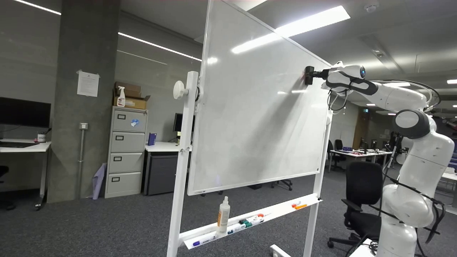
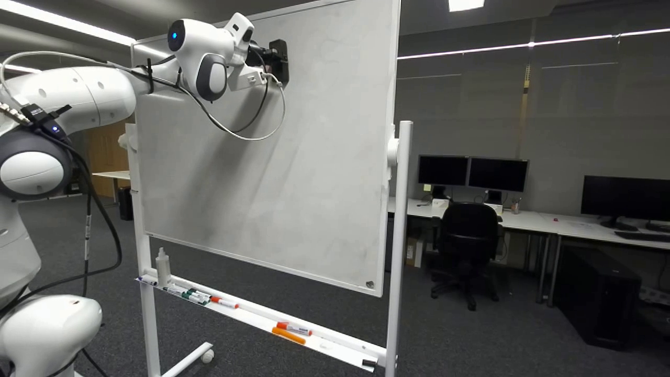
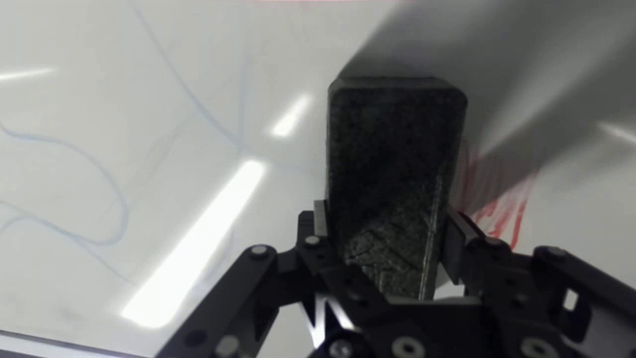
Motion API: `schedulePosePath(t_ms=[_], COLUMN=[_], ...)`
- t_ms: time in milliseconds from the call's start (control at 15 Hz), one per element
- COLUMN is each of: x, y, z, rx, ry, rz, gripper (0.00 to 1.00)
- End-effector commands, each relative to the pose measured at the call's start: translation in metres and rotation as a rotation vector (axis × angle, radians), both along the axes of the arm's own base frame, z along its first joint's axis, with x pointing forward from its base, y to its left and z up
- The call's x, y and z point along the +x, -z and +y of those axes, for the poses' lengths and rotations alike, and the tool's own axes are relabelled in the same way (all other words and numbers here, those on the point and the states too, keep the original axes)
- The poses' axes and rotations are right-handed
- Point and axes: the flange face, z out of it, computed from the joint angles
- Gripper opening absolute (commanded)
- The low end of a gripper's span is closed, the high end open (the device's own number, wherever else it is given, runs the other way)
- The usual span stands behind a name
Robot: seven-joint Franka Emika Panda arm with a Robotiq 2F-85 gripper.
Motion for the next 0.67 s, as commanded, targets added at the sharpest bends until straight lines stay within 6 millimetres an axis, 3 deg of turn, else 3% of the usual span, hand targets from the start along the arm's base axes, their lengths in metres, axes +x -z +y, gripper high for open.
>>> schedulePosePath(t_ms=[0,333,600], x=[0.024,0.033,0.031], y=[-0.004,0.005,0.005], z=[0.055,0.097,0.113], rx=[-0.065,-0.158,-0.202], ry=[-0.109,-0.205,-0.253], rz=[0.028,0.074,0.084], gripper=[0.30,0.30,0.30])
